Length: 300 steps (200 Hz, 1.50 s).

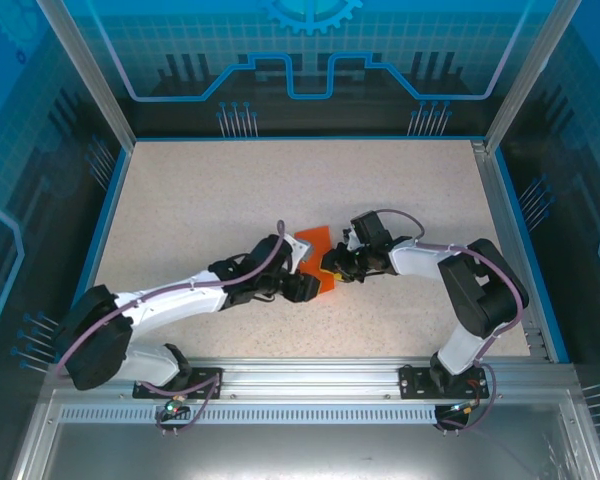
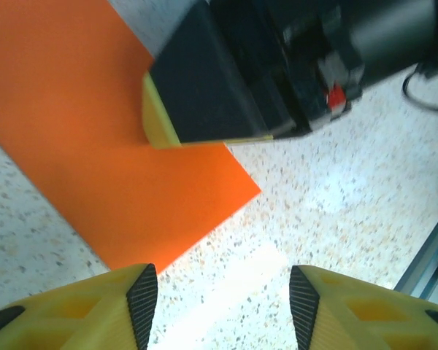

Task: Fold a paper plane with a square sheet of paper (pick it up from the middle)
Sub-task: Third fold the triangle at the center of the table.

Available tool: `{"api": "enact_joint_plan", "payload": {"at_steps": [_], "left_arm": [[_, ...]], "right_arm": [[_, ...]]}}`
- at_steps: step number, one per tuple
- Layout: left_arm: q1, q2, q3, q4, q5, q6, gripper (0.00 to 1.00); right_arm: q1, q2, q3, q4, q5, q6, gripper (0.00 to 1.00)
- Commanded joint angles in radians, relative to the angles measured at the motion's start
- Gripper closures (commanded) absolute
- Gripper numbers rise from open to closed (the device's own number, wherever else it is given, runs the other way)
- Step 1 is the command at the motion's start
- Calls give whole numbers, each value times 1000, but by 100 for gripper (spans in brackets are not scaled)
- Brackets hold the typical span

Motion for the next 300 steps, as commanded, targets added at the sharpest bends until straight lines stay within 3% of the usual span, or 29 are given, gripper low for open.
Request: {"api": "enact_joint_plan", "payload": {"at_steps": [1, 66, 120, 151, 177, 253, 300], "left_arm": [[-61, 53, 45, -39, -93, 48, 44], [-204, 264, 174, -66, -256, 124, 42], [-241, 370, 233, -86, -471, 154, 40], [-240, 393, 244, -65, -529, 166, 41], [-241, 407, 258, -73, -558, 165, 50], [-237, 341, 213, -46, -571, 152, 98], [-195, 305, 187, -37, -501, 141, 100]], "right_arm": [[-19, -12, 29, -56, -24, -37, 73], [-32, -12, 29, -62, -49, -41, 73], [-38, -16, 29, -61, -55, -39, 72], [-39, -11, 30, -59, -58, -36, 72], [-41, -13, 30, -63, -57, -39, 72], [-55, -18, 35, -91, -48, -55, 72], [-65, -38, 33, -101, -44, -61, 72]]}}
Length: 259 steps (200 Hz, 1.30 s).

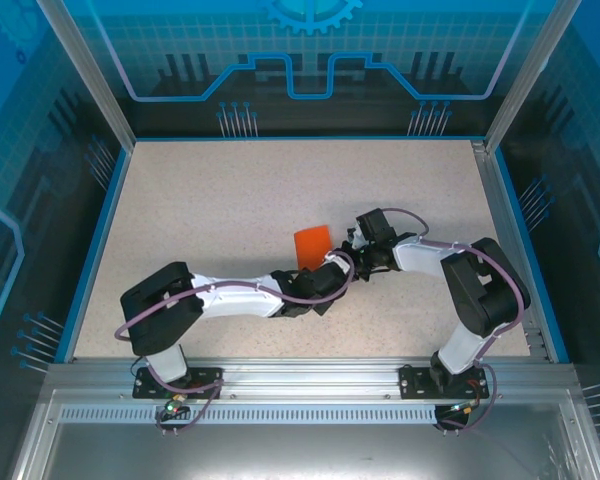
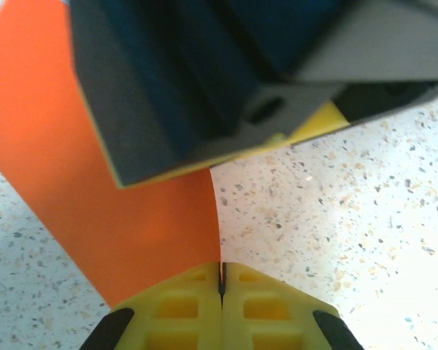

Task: Fold a paper plane with a square sheet of paper (pick it up from the middle)
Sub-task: Third fold the triangle at the center of the table.

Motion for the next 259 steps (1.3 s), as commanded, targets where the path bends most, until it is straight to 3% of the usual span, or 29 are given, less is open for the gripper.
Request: {"api": "enact_joint_plan", "payload": {"at_steps": [1, 36, 61, 102, 134, 161, 259], "left_arm": [[28, -47, -28, 23, 33, -11, 100], [91, -95, -61, 38, 193, -20, 100], [179, -130, -96, 67, 398, -43, 100], [290, -104, -90, 49, 675, -37, 100], [324, -77, -76, 39, 730, -41, 100], [345, -74, -64, 22, 749, -41, 100], [368, -66, -60, -19, 774, -49, 100]], "right_arm": [[-22, -37, 18, -36, -12, -19, 72], [-36, -59, 21, -72, 2, -35, 66], [-52, -99, 40, -152, 64, -76, 62], [-57, -94, 111, -210, 95, -139, 68], [-52, -14, 199, -222, 55, -170, 80], [-41, 74, 281, -240, 32, -192, 84], [-14, 305, 480, -327, 47, -262, 86]]}}
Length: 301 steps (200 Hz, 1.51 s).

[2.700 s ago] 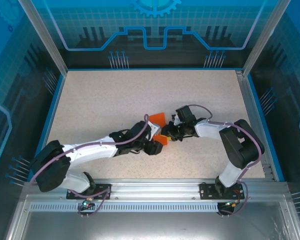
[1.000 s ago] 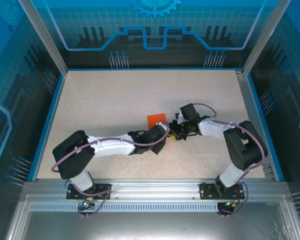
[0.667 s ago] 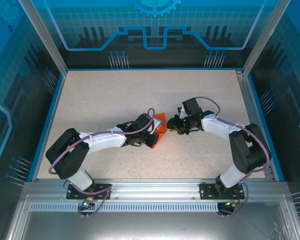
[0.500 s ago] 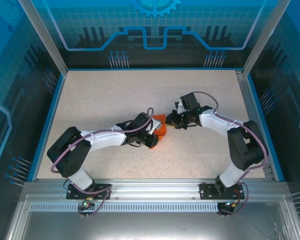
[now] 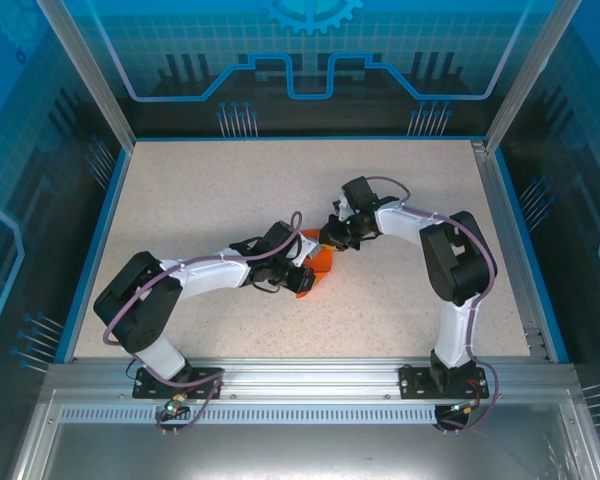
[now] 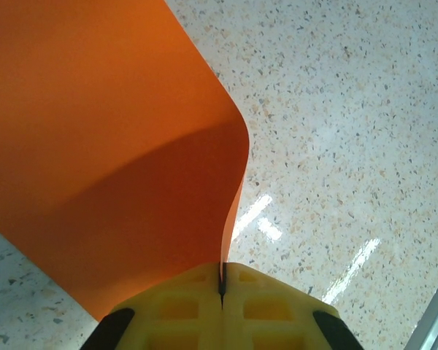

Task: Fold a paper plane with a square sheet of paper (pick it up from the middle)
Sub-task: Third fold the triangle at the center of the table.

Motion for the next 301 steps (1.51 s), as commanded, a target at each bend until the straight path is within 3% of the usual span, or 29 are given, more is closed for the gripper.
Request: {"api": "enact_joint_plan", "payload": {"at_steps": [1, 64, 164, 204, 301], "left_arm": [[10, 18, 28, -35, 31, -20, 100], [10, 36, 50, -67, 26, -27, 100], [16, -18, 37, -106, 2, 2, 100], [27, -36, 21, -93, 24, -5, 100], [27, 41, 94, -136, 111, 5, 100]], "right_arm": [[10, 38, 45, -65, 2, -44, 86], [4, 91, 79, -162, 64, -107, 86], [-13, -63, 54, -119, 2, -60, 82], [-8, -1, 73, -92, -47, -38, 82], [5, 89, 101, -139, 1, -94, 82]]}}
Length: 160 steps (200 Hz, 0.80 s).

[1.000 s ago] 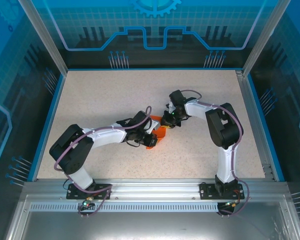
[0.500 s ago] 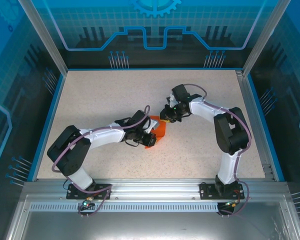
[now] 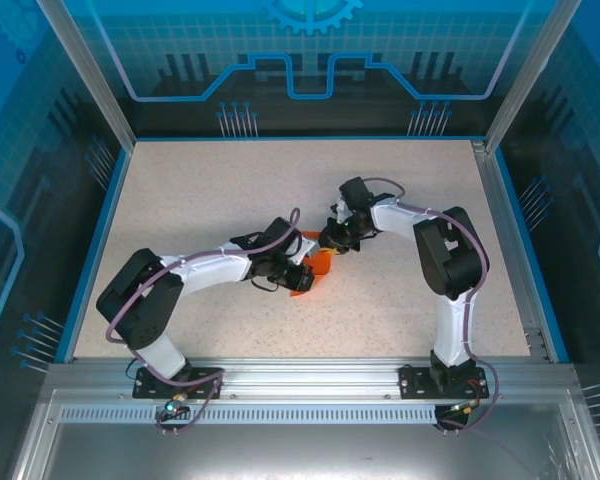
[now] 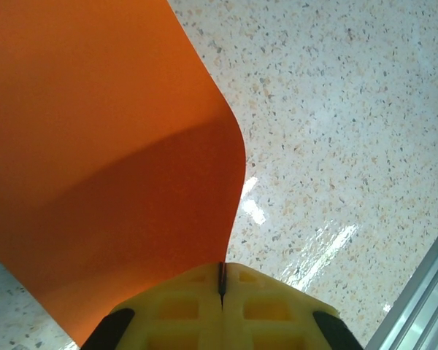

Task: Fold a paper plane with a square sheet of paper (pick it up from the middle)
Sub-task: Third fold the triangle at the center of the table.

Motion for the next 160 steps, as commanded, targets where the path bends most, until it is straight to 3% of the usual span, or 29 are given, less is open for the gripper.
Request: {"api": "enact_joint_plan", "payload": {"at_steps": [1, 160], "left_arm": [[7, 17, 41, -31, 54, 24, 100], [64, 100, 124, -108, 40, -22, 97]], "right_arm": [[7, 28, 41, -42, 12, -34, 82], [24, 43, 24, -122, 116, -164, 83]]}}
